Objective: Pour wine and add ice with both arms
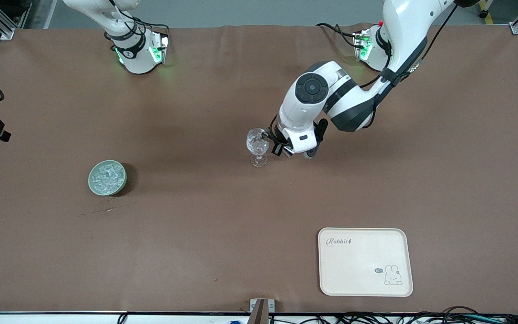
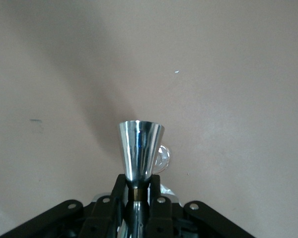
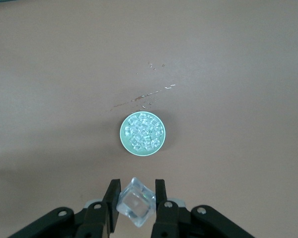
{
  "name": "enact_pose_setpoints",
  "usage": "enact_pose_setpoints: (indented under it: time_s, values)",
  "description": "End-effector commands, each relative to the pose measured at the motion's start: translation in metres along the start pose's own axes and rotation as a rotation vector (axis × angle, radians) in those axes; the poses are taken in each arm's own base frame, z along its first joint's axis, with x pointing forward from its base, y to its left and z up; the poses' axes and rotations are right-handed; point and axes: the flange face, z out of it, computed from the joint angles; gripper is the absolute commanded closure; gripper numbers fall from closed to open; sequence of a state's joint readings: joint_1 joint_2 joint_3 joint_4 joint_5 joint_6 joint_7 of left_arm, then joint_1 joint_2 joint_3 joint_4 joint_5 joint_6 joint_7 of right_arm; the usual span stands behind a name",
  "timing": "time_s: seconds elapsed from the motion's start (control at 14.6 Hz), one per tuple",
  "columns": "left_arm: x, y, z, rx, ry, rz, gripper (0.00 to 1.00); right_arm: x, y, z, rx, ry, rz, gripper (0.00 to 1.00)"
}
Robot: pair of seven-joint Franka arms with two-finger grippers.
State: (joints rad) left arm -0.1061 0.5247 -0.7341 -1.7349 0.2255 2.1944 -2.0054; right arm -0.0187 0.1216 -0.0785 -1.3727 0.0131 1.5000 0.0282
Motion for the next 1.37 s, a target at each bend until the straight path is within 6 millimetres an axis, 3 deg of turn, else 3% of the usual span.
enact_pose_setpoints:
  time_s: [0.0, 0.75, 1.03, 1.3]
  values:
    - [-0.008, 0.001, -0.009, 0.013, 0.043, 0.005, 1.0, -0.004, 0.001, -0.001, 0.013, 0.003, -0.009, 0.99]
    - [-0.013, 0.002, -0.011, 0.005, 0.15, -0.005, 1.0, -0.003, 0.002, 0.0, 0.017, 0.002, -0.007, 0.99]
    - [-0.014, 0.003, -0.02, 0.01, 0.108, -0.031, 1.0, -0.003, 0.001, 0.0, 0.019, 0.001, -0.008, 0.99]
    - [0.001, 0.007, -0.033, 0.051, -0.024, -0.037, 1.0, -0.003, 0.001, 0.0, 0.019, 0.001, -0.008, 0.99]
